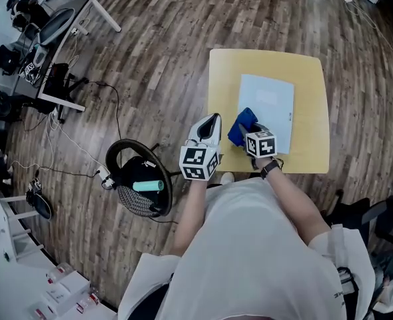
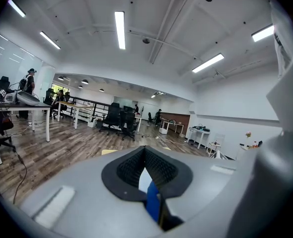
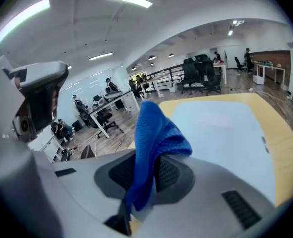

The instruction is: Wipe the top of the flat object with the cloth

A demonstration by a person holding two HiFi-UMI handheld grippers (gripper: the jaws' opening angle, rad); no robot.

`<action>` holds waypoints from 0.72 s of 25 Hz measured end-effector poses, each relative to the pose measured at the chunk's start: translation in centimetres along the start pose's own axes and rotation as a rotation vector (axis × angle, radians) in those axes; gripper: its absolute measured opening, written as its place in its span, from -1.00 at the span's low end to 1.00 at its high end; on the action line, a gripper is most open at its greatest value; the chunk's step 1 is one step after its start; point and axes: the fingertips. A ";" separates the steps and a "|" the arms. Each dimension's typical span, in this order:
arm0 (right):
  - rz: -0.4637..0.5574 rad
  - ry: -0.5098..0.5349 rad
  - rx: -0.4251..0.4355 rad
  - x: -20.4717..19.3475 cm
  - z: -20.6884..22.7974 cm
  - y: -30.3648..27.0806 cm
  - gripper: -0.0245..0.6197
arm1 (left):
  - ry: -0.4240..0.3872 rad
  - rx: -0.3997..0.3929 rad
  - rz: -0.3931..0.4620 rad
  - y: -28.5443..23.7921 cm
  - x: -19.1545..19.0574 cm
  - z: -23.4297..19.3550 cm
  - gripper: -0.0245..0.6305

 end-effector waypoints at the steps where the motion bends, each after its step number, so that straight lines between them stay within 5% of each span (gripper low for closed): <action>1: 0.007 -0.023 -0.024 -0.3 1.1 0.9 -0.73 | -0.002 -0.009 -0.002 -0.1 0.0 0.2 -0.90; 13: 0.086 -0.225 -0.345 -5.3 14.4 14.4 -0.73 | -0.034 -0.165 -0.040 -3.6 -0.8 6.4 -0.90; 18: 0.085 -0.207 -0.360 -5.6 15.2 15.7 -0.73 | -0.052 -0.198 -0.045 -4.2 -0.9 8.7 -0.90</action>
Point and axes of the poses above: the fingertips, and each gripper's own axes: y backward along the fingers, z to its right, x out of its top, and after that the axes turned 5 degrees about x, right-handed
